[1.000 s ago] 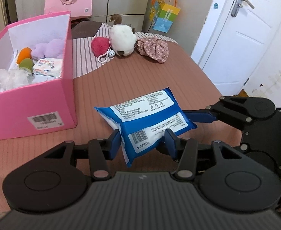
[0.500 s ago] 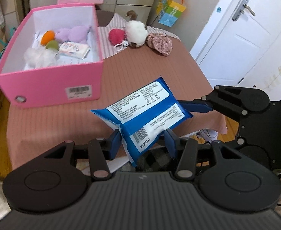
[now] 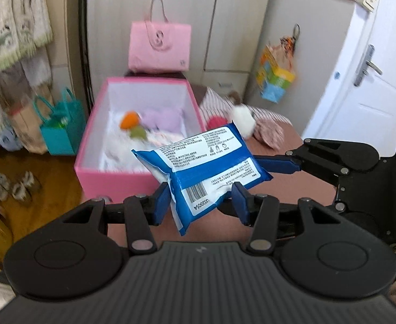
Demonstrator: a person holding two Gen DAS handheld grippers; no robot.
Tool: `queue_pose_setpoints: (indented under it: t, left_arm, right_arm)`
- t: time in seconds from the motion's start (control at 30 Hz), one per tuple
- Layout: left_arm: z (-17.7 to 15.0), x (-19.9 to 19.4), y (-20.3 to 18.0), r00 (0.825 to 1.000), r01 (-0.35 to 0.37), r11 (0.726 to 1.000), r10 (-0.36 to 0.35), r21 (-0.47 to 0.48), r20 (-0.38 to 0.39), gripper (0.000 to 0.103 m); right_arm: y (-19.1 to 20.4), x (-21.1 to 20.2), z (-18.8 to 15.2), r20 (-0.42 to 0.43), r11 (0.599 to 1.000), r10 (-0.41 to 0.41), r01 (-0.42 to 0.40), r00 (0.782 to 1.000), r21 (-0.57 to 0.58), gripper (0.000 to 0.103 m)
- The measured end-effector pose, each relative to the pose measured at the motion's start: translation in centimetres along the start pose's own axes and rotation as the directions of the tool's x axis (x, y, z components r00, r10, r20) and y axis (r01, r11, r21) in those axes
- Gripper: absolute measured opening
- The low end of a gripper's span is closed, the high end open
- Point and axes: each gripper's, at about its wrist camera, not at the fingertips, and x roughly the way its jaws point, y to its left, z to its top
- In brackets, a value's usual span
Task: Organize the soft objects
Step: 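Lift the blue wet-wipe pack with the left gripper and carry it over the box, then open the left gripper to drop the blue pack into the box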
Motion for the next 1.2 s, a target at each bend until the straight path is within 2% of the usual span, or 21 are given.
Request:
queue_pose_setpoints:
  t: [0.13, 0.27, 0.57, 0.83, 0.97, 1.07, 1.2]
  left_arm:
    - [1.8, 1.6, 2.1, 1.000, 0.004, 1.000, -0.003, -0.026, 0.022, 0.048]
    - [3.6, 4.4, 4.7, 1.000, 0.026, 0.998, -0.026, -0.061, 0.007, 0.048]
    - [5.4, 10.3, 8.6, 0.998, 0.034, 0.997, -0.036, -0.069, -0.042, 0.048]
    - [5.2, 14.4, 10.5, 0.992, 0.067, 0.993, -0.077, -0.099, -0.103, 0.049]
    - [5.0, 15.7, 10.3, 0.992, 0.042, 0.997, -0.050, -0.066, -0.118, 0.053]
    - [4.9, 15.5, 9.6, 0.994, -0.031, 1.000, 0.031, 0.001, -0.102, 0.055]
    - [5.0, 14.4, 9.9, 0.996, -0.013, 1.000, 0.012, -0.003, -0.094, 0.057]
  right_arm:
    - [-0.8, 1.8, 1.6, 0.019, 1.000, -0.008, 0.008, 1.000, 0.020, 0.061]
    - [-1.6, 4.1, 2.9, 0.004, 0.999, -0.018, 0.017, 1.000, 0.027, 0.061]
    - [-3.9, 10.8, 4.3, -0.092, 0.996, -0.020, 0.027, 0.996, 0.080, 0.061]
    - [-4.7, 14.4, 4.0, -0.185, 0.996, -0.041, 0.055, 0.982, 0.070, 0.062]
    - [-4.9, 15.2, 3.7, -0.208, 0.997, -0.063, 0.072, 0.976, 0.036, 0.063]
    - [-5.2, 15.1, 3.6, -0.207, 0.997, -0.056, 0.064, 0.977, 0.033, 0.063]
    - [-5.5, 14.2, 3.4, -0.191, 0.997, -0.057, 0.065, 0.980, 0.032, 0.065]
